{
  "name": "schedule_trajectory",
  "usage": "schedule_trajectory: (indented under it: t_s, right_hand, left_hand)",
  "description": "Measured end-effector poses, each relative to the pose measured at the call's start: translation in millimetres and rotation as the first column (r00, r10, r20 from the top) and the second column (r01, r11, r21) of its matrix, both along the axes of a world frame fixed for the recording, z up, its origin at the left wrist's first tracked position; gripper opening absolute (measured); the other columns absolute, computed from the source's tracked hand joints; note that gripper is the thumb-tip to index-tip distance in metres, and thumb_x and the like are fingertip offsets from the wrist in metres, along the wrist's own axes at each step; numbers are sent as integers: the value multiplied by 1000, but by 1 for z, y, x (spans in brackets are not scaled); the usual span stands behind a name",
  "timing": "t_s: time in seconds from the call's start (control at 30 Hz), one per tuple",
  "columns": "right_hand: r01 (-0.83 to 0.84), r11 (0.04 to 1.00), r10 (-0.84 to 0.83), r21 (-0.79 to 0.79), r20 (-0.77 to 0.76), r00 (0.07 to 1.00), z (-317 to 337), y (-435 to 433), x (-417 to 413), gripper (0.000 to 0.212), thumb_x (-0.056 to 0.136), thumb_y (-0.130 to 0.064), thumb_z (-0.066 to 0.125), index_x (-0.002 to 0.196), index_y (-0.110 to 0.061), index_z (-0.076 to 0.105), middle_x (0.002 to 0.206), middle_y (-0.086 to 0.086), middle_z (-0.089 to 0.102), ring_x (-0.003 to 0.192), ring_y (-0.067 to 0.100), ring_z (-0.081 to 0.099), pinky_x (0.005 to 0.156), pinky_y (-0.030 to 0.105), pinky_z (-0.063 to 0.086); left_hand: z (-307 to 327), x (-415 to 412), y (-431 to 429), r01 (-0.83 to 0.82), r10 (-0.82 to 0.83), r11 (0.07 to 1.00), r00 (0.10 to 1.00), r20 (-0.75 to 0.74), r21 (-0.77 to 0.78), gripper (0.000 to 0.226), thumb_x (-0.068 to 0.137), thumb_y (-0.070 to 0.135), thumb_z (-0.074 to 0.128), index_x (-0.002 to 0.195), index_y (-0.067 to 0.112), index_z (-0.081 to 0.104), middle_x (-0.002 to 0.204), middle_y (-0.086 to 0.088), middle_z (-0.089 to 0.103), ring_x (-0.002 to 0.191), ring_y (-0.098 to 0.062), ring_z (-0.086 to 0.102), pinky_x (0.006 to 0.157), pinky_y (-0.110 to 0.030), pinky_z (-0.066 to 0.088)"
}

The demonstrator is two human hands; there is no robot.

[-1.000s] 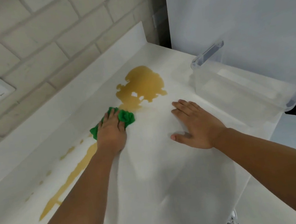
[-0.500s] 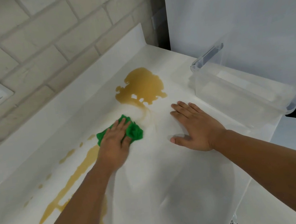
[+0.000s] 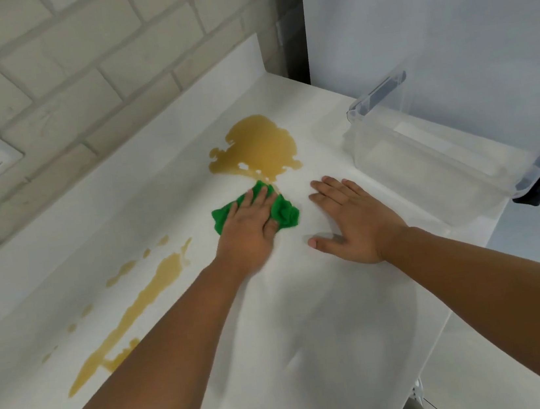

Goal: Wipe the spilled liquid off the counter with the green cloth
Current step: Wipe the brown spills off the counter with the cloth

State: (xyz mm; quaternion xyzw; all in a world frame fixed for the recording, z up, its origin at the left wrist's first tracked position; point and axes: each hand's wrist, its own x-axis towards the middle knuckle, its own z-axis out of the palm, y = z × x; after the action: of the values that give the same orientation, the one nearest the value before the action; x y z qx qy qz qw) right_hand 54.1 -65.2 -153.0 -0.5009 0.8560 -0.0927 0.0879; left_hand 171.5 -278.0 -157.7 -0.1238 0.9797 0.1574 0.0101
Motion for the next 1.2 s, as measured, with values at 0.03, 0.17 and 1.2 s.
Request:
schedule_trajectory:
  t_s: [0.03,0.17,1.2]
  right_hand:
    - [3,1000,-3,2,2,1000,0,0,0,96,86,-83,17,158,-19,14,166,-3,-1,151,11,-12,124,37,1]
    - [25,1000,-25,0,13,1000,0,1,1,98,85,-83,18,158,-18,13,166,-4,-4,150,9,-14,124,36,0]
    - [-28,997,26,74,24,999,1,3,-10,113,80,-89,18,157,-9,-3,165,7,-15,150,19,-20,124,39,-5]
  left_hand:
    - [-2,12,-2,47,-47,999,999,3,8,53,103,38,32,155,31,22,162,10,13,151,-14,5,123,-39,4]
    - [-6,39,-40,-4,4,1000,1000,-20,-1,61,95,48,25,153,29,28,160,9,20,150,-15,13,123,-40,11]
    - [1,-70,-65,-404,406,911,914,13,-79,55,103,30,32,156,18,22,163,-3,17,150,-27,14,122,-44,9]
